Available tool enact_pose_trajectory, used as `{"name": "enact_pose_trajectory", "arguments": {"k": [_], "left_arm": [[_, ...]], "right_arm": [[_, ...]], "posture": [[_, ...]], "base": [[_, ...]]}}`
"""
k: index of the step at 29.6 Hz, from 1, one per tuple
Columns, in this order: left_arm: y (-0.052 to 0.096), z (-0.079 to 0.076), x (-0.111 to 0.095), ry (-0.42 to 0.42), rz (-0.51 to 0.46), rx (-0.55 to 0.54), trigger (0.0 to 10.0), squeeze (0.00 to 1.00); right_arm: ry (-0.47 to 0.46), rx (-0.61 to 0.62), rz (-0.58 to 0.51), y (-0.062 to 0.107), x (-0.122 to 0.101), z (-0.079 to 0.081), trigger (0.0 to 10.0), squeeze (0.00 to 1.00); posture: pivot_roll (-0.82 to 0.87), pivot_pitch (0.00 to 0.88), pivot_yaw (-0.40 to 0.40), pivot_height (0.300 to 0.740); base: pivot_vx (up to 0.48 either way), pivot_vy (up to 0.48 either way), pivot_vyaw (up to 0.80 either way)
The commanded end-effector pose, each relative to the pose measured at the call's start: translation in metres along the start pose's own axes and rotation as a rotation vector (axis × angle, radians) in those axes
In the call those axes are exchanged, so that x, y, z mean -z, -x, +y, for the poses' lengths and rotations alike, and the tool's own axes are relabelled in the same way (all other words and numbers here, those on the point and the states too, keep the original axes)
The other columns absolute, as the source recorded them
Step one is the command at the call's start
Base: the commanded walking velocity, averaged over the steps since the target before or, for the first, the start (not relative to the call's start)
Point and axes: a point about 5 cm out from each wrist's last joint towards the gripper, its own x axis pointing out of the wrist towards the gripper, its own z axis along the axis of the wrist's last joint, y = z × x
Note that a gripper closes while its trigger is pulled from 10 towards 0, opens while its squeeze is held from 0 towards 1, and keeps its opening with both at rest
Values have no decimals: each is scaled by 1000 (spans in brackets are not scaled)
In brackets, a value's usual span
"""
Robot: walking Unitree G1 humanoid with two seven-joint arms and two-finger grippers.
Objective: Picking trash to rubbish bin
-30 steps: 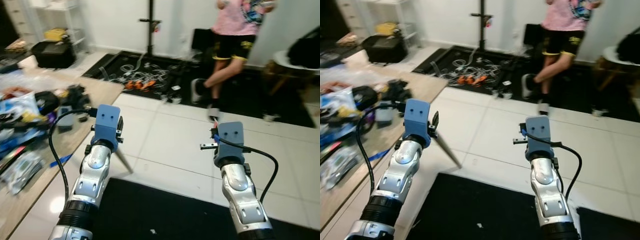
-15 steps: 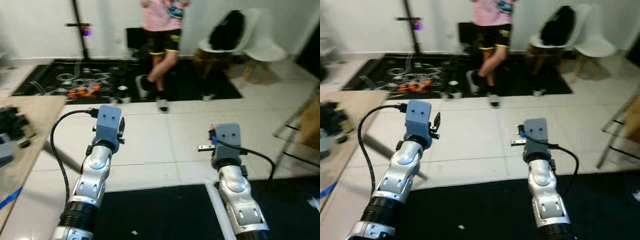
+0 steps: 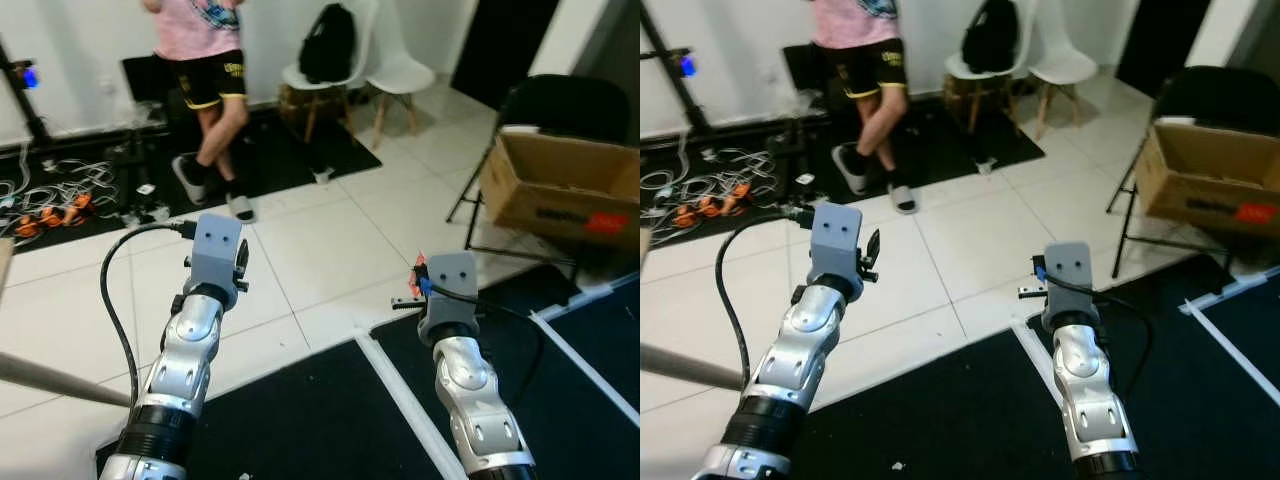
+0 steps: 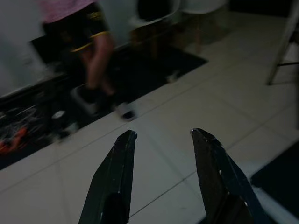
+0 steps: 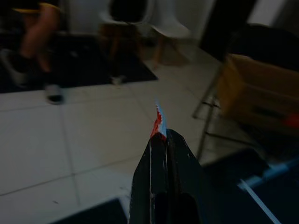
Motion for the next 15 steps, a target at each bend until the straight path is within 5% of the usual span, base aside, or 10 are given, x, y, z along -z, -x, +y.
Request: {"name": "enact_pose_trajectory", "arguments": {"k": [1,15], "left_arm": [[0,-2,2,12,13,3,10000,0],[-2,1,2,6,14,-4,10000,0]], "right_arm": [[-4,7,14,0,2,-2,10000,0],[-4,7,7,-3,0,-2,10000,0]], "posture": [[-55,73,49,740],[-53,68,52,740]], "base": [[0,0,-800],[0,0,-800]]}}
